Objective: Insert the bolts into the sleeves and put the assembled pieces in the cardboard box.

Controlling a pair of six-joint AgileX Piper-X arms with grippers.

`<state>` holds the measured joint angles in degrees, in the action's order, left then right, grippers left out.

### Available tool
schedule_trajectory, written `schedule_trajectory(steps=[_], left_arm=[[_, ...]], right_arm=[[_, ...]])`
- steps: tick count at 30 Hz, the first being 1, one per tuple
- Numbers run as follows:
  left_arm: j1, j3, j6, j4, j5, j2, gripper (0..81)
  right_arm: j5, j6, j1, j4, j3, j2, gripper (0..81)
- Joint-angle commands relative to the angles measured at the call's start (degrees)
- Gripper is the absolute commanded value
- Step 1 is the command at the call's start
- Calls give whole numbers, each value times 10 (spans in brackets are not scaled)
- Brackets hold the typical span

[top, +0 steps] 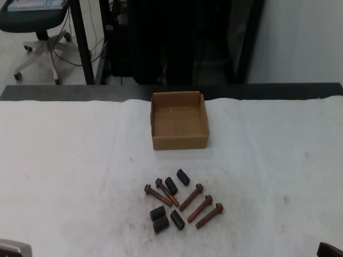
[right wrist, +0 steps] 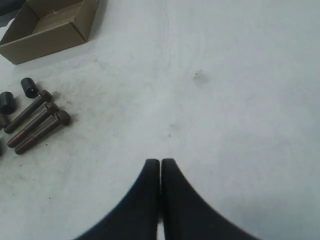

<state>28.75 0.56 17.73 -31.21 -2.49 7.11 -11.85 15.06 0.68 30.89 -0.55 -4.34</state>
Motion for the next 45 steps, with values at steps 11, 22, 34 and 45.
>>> schedule_trajectory(steps=[11,22,34,45], left_arm=[[-1,-6,3,66,0,-3,2],[-1,-6,70,259,63,-3,2],[-1,-6,70,273,64,-3,2],[-1,-6,70,273,64,-3,2]], right_arm=[[0,-7,-1,-10,5,3,8],[-7,53,-1,-284,5,3,8],[-5,124,-1,-440,5,3,8],[-43,354,-1,-453,5,3,8]])
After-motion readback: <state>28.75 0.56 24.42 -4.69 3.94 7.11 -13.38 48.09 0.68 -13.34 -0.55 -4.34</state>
